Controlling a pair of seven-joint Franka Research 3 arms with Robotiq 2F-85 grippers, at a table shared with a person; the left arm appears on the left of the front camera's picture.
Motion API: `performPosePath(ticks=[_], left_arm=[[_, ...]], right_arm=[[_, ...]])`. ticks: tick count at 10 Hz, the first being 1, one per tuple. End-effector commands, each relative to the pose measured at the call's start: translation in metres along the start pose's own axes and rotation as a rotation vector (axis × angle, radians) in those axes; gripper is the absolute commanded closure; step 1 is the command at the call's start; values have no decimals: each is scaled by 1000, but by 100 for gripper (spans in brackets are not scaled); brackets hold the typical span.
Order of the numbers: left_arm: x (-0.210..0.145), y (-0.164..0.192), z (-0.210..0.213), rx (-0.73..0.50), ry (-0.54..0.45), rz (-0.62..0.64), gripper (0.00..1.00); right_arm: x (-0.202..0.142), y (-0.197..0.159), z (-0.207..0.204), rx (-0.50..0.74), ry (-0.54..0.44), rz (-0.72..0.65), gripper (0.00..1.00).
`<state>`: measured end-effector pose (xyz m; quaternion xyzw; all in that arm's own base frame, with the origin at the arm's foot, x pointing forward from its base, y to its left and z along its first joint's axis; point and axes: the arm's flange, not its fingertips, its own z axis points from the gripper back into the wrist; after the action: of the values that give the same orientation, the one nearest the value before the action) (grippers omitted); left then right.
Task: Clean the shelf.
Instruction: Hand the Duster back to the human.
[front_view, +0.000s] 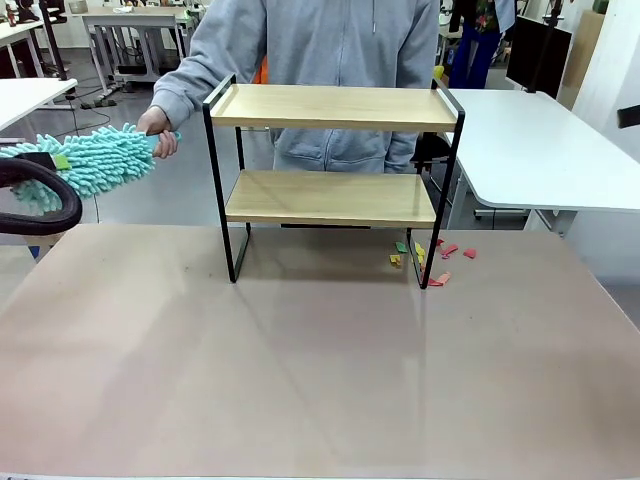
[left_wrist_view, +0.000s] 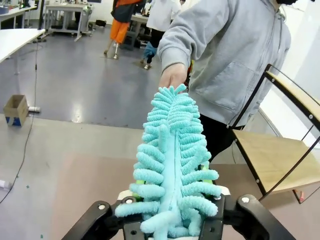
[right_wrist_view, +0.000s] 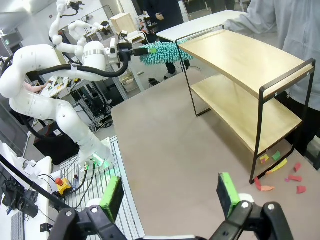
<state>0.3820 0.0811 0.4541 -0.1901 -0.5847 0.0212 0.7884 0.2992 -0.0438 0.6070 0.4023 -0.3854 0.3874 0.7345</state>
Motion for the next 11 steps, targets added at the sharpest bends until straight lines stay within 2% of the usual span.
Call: performPosePath(ticks=[1, 2, 4, 5, 7, 10, 11], left_arm=[[22, 9, 27, -24, 14, 92, 0], [39, 16, 36, -32, 21, 155, 2], [73, 34, 55, -90, 23, 302, 0], [97, 58, 67, -95, -9, 392, 0], [122, 98, 89, -68, -77, 500, 0], [131, 144, 117, -53, -152, 612, 0], [129, 151, 121, 5, -198, 611, 0]], right_arm=[[3, -1, 0, 7, -21, 16, 0], [3, -1, 0, 7, -21, 16, 0], [3, -1, 0, 7, -21, 16, 0], [3, -1, 0, 7, -21, 16, 0], [3, -1, 0, 7, -21, 16, 0], [3, -1, 0, 7, -21, 16, 0], [3, -1, 0, 7, -21, 16, 0]])
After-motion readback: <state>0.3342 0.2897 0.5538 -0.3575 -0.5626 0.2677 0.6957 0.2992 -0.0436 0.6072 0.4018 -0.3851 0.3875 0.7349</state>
